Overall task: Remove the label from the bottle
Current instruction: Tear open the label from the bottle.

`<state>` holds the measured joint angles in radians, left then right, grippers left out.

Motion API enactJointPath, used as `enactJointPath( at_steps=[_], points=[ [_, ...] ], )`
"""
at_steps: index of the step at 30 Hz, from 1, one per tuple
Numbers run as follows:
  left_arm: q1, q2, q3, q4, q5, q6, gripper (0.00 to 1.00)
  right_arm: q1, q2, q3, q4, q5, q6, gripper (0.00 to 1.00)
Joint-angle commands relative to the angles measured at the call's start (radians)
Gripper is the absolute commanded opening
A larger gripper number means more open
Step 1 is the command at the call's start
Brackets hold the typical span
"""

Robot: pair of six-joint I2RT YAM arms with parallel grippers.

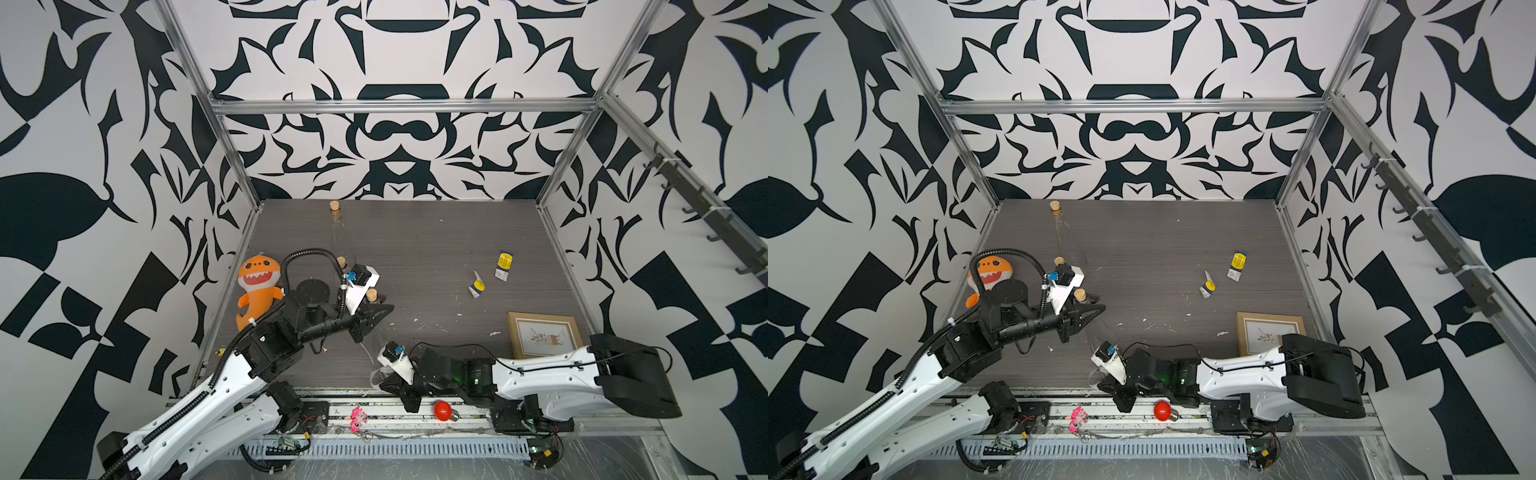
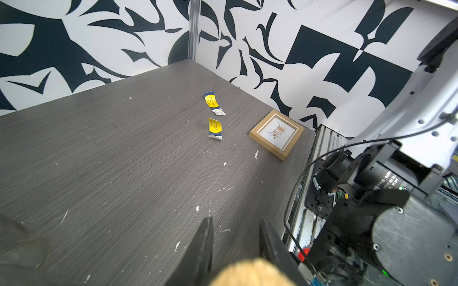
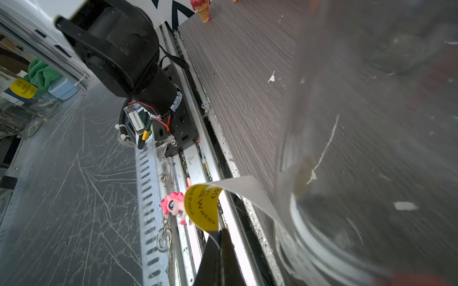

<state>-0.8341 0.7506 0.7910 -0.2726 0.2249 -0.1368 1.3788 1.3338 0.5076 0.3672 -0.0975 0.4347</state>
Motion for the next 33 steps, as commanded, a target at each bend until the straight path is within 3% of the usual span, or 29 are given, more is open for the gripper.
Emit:
enactJointPath(
  at_steps=[1, 9, 15, 23, 33],
  points=[
    [-0.007, -0.007, -0.012, -0.043, 0.071, 0.046, 0.00, -0.011, -0.059, -0.012, -0.067, 0.021, 0.028, 0.00],
    [-0.007, 0.023, 0.087, -0.175, 0.025, 0.191, 0.00, -0.011, -0.323, -0.087, -0.236, 0.040, 0.069, 0.00],
    [-0.007, 0.061, 0.152, -0.241, -0.002, 0.262, 0.00, -0.014, -0.443, -0.092, -0.382, 0.086, 0.074, 0.00],
    [-0.007, 0.079, 0.196, -0.274, 0.021, 0.301, 0.00, -0.034, -0.467, -0.079, -0.472, 0.102, 0.062, 0.00],
    [-0.001, 0.112, 0.272, -0.353, 0.044, 0.392, 0.00, -0.090, -0.474, -0.064, -0.517, 0.008, 0.029, 0.00]
  ],
)
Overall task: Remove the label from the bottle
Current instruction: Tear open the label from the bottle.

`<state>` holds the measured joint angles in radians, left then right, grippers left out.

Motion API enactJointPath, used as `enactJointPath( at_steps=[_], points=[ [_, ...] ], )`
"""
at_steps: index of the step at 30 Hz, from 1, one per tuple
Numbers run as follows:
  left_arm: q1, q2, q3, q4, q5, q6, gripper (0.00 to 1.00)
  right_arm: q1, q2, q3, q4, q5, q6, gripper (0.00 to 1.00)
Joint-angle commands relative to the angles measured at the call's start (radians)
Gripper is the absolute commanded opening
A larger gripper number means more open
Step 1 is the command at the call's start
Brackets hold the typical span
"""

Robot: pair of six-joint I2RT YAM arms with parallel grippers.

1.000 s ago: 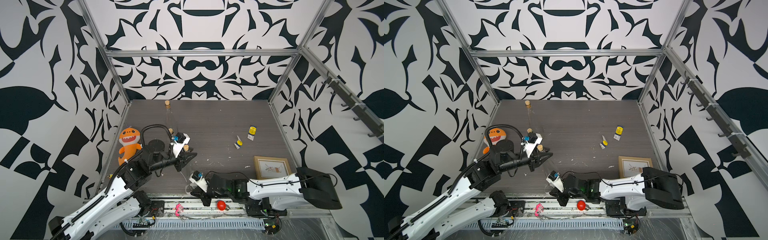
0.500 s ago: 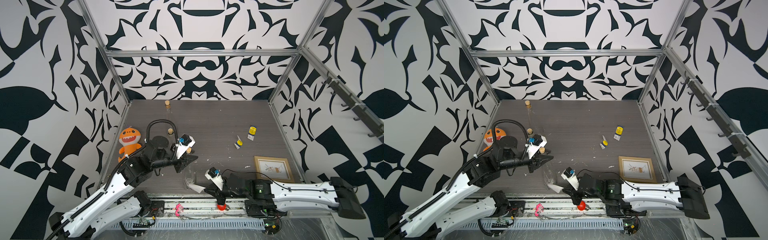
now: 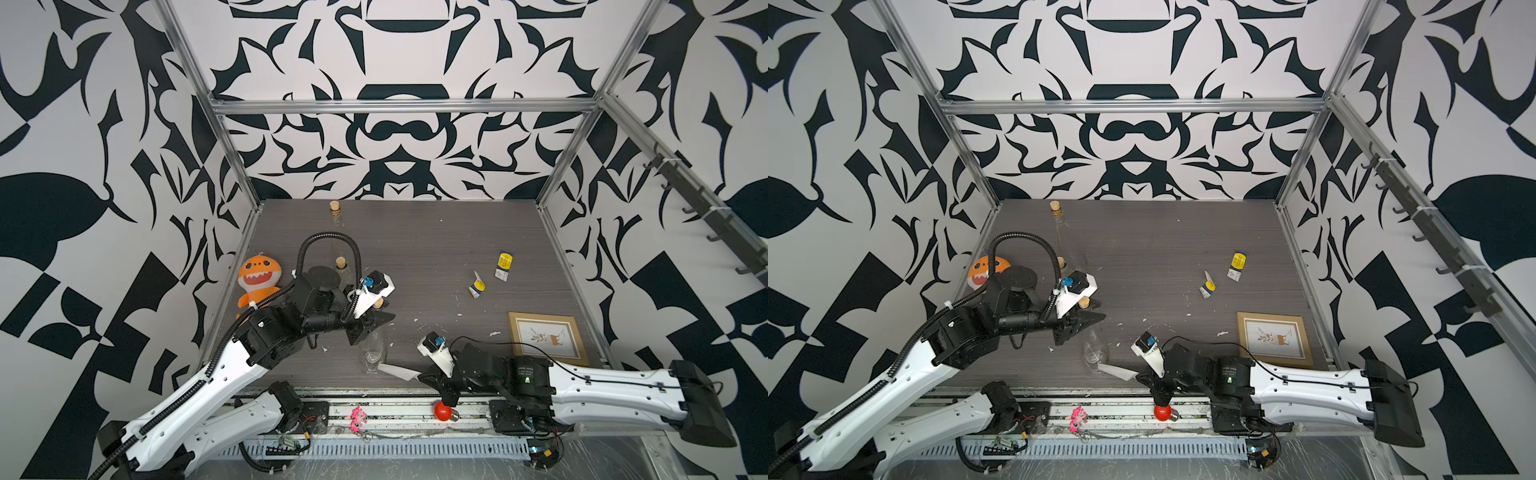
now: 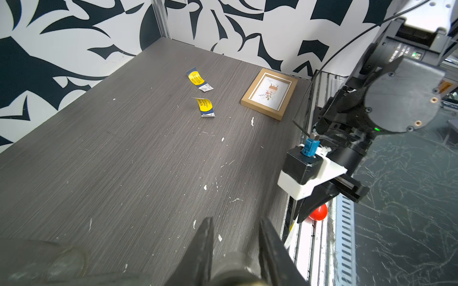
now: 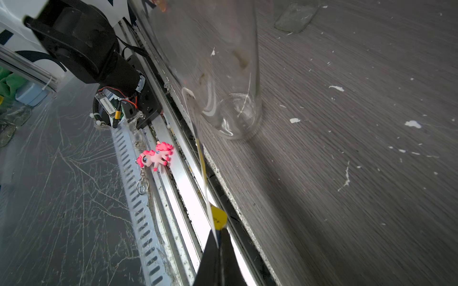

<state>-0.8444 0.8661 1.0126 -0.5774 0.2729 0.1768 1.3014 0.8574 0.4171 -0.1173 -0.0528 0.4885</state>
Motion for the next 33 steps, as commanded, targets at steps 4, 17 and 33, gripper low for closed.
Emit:
enactJointPath(
  at_steps=[4, 17, 33],
  points=[
    [0.055, -0.013, 0.066, -0.067, 0.067, 0.100, 0.00, -0.039, 0.022, 0.032, -0.042, -0.083, -0.041, 0.00],
    [0.088, -0.010, 0.081, -0.099, 0.185, 0.128, 0.00, -0.141, -0.031, 0.047, -0.152, -0.092, -0.069, 0.00],
    [0.088, 0.014, 0.086, -0.102, 0.111, 0.145, 0.00, -0.242, -0.142, 0.015, -0.245, 0.025, -0.015, 0.00]
  ],
)
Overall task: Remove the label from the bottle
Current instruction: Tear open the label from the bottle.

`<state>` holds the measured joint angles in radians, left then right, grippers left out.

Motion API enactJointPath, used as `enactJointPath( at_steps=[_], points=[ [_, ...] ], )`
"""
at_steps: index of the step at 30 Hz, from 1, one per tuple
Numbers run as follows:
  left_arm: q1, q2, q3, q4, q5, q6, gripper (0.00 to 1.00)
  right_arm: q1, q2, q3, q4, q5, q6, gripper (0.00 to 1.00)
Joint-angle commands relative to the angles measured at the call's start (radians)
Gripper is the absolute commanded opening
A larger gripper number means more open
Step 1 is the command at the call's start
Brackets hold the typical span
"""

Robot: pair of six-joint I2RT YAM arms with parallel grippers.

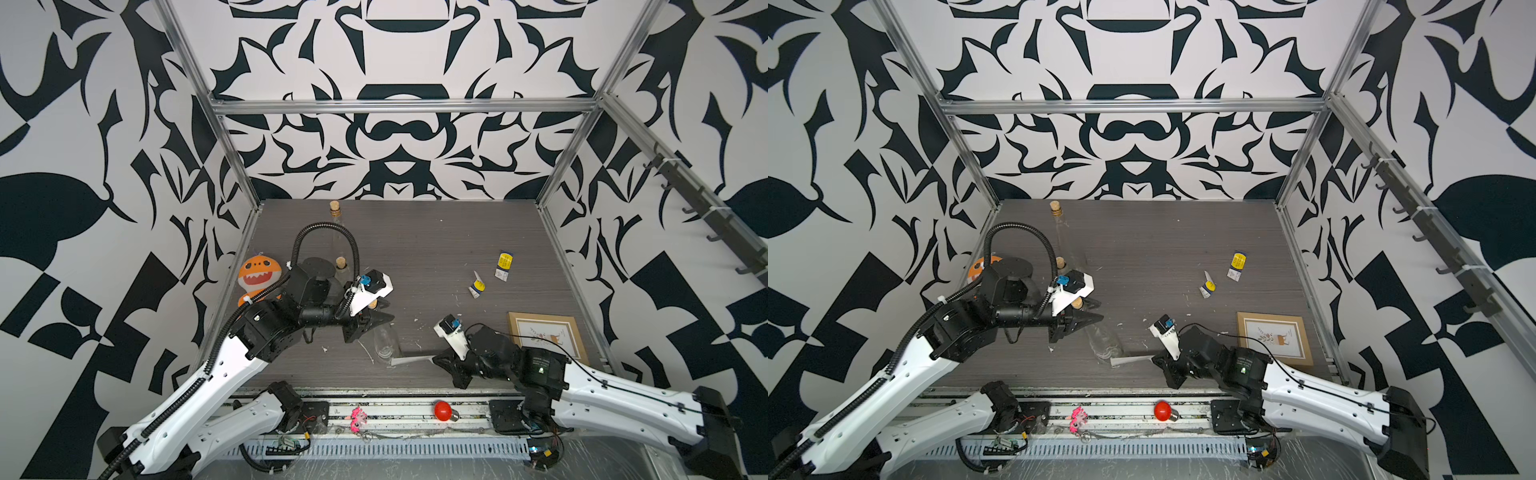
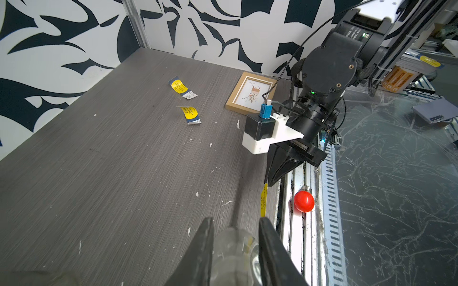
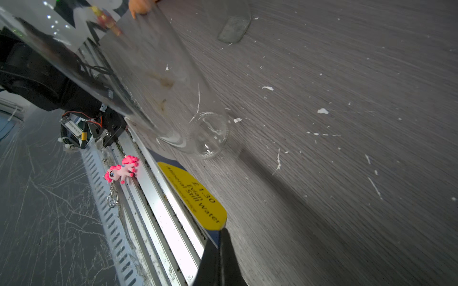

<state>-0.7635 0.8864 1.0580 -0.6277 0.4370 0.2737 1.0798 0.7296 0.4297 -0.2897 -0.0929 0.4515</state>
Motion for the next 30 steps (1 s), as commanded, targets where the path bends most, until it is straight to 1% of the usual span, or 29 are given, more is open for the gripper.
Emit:
enactJointPath(
  at_steps=[1, 8, 15, 23, 27, 30],
  points=[
    [0.008, -0.005, 0.040, -0.050, -0.064, 0.048, 0.00, -0.022, -0.012, 0.004, -0.077, 0.071, 0.024, 0.00],
    [0.007, -0.011, 0.048, -0.079, -0.113, 0.066, 0.00, -0.030, 0.002, 0.003, -0.079, 0.086, 0.034, 0.00],
    [0.007, -0.067, 0.045, -0.109, -0.170, 0.071, 0.00, -0.048, -0.002, 0.001, -0.078, 0.079, 0.035, 0.00],
    [0.007, -0.069, 0.043, -0.104, -0.168, 0.069, 0.00, -0.049, -0.013, -0.001, -0.081, 0.080, 0.034, 0.00],
    [0.007, -0.055, 0.074, -0.147, -0.159, 0.060, 0.00, -0.052, -0.012, 0.011, -0.081, 0.081, 0.022, 0.00],
    [0.007, -0.048, 0.076, -0.161, -0.248, 0.046, 0.00, -0.064, 0.014, 0.046, -0.083, 0.081, -0.006, 0.00]
  ],
)
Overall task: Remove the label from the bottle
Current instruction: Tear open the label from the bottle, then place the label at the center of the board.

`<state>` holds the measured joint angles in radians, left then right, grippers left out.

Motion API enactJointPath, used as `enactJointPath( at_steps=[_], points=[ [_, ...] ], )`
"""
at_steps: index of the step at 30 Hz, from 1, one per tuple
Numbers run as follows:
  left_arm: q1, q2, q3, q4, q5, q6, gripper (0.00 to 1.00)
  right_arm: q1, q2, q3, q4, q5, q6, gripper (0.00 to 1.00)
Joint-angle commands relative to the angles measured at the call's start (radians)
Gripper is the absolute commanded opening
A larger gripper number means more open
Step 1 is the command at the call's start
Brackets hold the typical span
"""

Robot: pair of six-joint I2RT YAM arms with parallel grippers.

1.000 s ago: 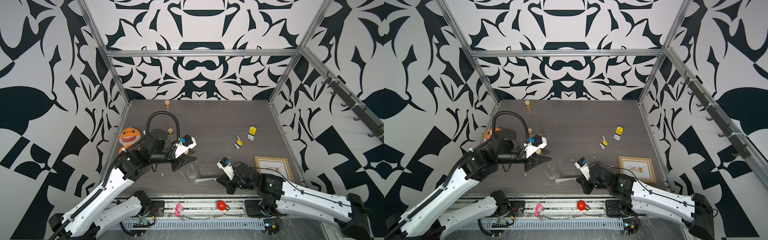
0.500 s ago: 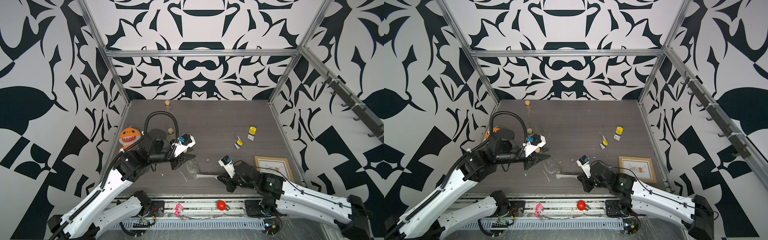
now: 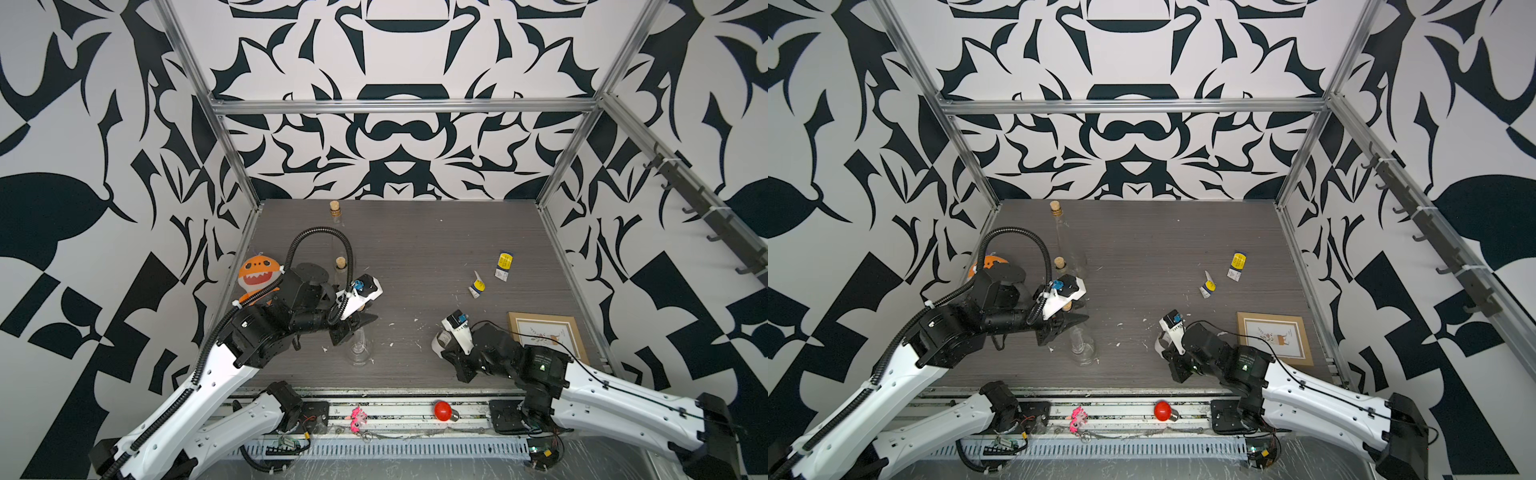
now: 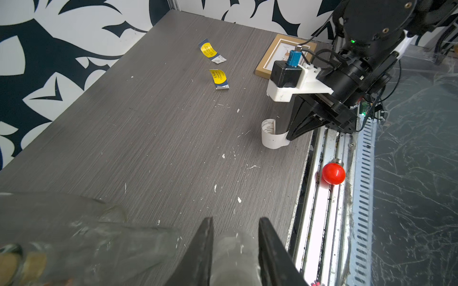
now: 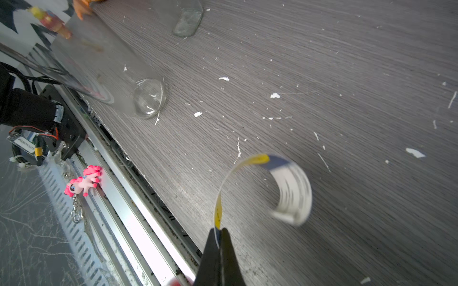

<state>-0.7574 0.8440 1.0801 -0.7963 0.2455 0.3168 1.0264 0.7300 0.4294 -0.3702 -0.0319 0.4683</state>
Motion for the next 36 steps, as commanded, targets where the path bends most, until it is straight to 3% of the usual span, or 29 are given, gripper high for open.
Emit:
enactJointPath(
  at_steps=[1, 4, 7, 18, 22, 32, 34, 36],
  points=[
    [0.002, -0.005, 0.050, 0.013, -0.098, -0.011, 0.00, -0.016, 0.022, 0.060, -0.003, 0.023, -0.033, 0.00],
    [0.001, -0.019, 0.032, 0.036, -0.232, -0.041, 0.00, -0.054, 0.052, 0.100, -0.011, 0.026, -0.068, 0.00],
    [0.001, -0.039, 0.012, 0.043, -0.289, -0.047, 0.00, -0.116, 0.072, 0.131, -0.024, 0.021, -0.092, 0.00],
    [0.003, -0.068, -0.011, 0.062, -0.254, -0.099, 0.00, -0.345, 0.117, 0.296, -0.233, 0.034, -0.199, 0.00],
    [0.004, -0.056, 0.006, 0.054, -0.193, -0.129, 0.00, -0.436, 0.164, 0.320, -0.256, -0.007, -0.185, 0.00],
    [0.016, -0.046, -0.060, 0.105, -0.210, -0.151, 0.00, -0.480, 0.294, 0.382, -0.291, 0.061, -0.176, 0.00],
    [0.017, -0.049, -0.065, 0.100, -0.215, -0.154, 0.13, -0.480, 0.311, 0.400, -0.286, 0.057, -0.195, 0.00],
    [0.018, -0.049, -0.075, 0.102, -0.210, -0.160, 0.21, -0.480, 0.343, 0.423, -0.283, 0.066, -0.219, 0.00]
  ],
)
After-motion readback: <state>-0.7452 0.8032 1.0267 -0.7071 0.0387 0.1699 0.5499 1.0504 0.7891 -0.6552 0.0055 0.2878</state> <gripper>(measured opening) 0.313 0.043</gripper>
